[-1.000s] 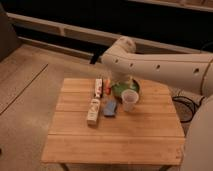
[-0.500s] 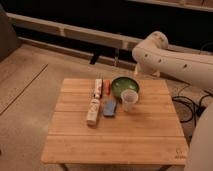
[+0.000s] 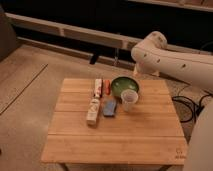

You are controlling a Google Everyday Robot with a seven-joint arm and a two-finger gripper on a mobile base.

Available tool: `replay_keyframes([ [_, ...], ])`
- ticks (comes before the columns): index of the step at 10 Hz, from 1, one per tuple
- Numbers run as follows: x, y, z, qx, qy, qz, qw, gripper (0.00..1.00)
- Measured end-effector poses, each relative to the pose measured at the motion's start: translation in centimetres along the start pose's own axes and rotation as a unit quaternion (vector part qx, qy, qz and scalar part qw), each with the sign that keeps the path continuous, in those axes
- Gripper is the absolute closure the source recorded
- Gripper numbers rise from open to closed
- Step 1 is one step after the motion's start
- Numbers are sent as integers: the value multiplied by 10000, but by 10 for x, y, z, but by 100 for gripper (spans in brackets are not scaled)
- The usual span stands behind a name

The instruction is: Drag the ceramic bowl in a circle

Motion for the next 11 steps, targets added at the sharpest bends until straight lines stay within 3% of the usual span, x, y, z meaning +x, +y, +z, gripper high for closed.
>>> replay_keyframes([
  [2,-2,-21,31,282,34,-100,9995,35],
  [4,0,-32,68,344,141,-494,9981,35],
  [5,0,-29,93,182,202,-636,9976,35],
  [7,-6,-19,128,-300,249,-533,9978,35],
  [8,-12,-7,145,-654,256,-431,9966,35],
  [10,-21,12,158,-1028,240,-389,9937,35],
  [11,-23,15,161,-1106,236,-374,9929,35],
])
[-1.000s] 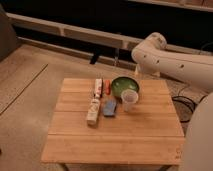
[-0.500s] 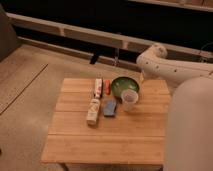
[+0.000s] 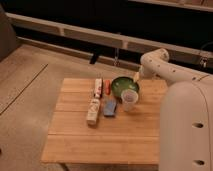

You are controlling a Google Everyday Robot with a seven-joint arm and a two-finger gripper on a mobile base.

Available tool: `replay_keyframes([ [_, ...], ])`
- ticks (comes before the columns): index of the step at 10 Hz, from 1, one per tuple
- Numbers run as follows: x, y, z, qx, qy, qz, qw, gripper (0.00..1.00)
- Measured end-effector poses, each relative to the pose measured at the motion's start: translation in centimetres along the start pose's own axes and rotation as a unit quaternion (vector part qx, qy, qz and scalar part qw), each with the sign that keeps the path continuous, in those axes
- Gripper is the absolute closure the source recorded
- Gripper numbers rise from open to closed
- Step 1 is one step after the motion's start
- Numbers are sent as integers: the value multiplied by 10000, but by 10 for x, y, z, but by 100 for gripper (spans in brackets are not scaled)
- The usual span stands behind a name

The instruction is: Drag the ceramic bowl in a circle

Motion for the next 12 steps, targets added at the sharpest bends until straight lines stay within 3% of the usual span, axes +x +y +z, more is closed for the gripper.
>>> replay_keyframes([
  [2,1,-1,0,3,15,8,10000,35],
  [5,10,-19,1,204,81,267,9994,35],
  [9,11,-3,47,371,427,104,9983,35],
  [12,5,25,83,249,627,-109,9977,36],
])
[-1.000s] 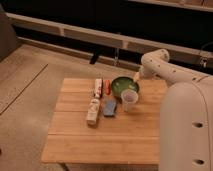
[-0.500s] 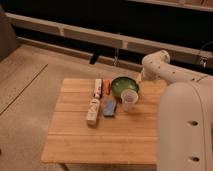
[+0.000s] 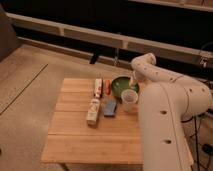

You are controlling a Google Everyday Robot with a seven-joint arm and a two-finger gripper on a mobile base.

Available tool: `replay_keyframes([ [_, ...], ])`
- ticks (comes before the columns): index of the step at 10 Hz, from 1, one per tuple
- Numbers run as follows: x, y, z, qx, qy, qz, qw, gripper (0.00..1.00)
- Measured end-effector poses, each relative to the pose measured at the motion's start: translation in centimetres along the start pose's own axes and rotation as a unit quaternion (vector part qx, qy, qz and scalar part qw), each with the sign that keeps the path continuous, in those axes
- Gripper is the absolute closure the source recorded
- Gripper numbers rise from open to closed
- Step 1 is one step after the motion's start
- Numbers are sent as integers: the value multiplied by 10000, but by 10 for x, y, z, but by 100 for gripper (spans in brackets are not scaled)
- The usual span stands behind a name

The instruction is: Drag the ceramic bowl in a circle

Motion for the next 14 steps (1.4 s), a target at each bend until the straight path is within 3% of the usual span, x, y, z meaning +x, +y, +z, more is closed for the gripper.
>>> replay_keyframes([
  [1,-1,8,9,-98,45,-4,9999,41],
  [2,-2,17,17,-218,100,28,9997,53],
  [4,-3,18,21,-294,125,110,9994,70],
  [6,-5,9,15,-259,91,218,9994,93],
  [7,-7,6,10,-206,60,227,9995,98],
  [10,3,-13,-2,252,103,123,9996,100],
  [13,9,-43,-3,836,212,125,9962,100],
  [14,6,-47,-2,934,196,109,9954,100],
])
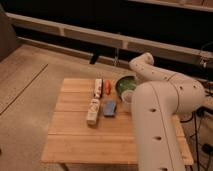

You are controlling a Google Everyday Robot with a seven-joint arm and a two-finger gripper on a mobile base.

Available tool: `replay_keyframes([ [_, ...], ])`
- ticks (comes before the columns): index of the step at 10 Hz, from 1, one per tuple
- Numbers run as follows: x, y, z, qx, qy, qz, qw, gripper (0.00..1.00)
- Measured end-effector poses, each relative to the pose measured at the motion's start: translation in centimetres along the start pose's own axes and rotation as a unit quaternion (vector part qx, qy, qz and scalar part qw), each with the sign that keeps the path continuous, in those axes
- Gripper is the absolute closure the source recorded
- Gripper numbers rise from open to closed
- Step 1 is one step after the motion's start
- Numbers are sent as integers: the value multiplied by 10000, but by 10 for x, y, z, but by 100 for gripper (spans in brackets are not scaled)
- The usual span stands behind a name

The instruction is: Drag the ceramic bowl in a circle

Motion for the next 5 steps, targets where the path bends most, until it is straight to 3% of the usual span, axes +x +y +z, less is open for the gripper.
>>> replay_keyframes([
  [1,-13,-5,1,172,-102,-49,9998,100],
  [3,-36,-5,0,275,-301,-205,9990,100],
  [5,-58,4,-2,208,-493,-343,9980,100],
])
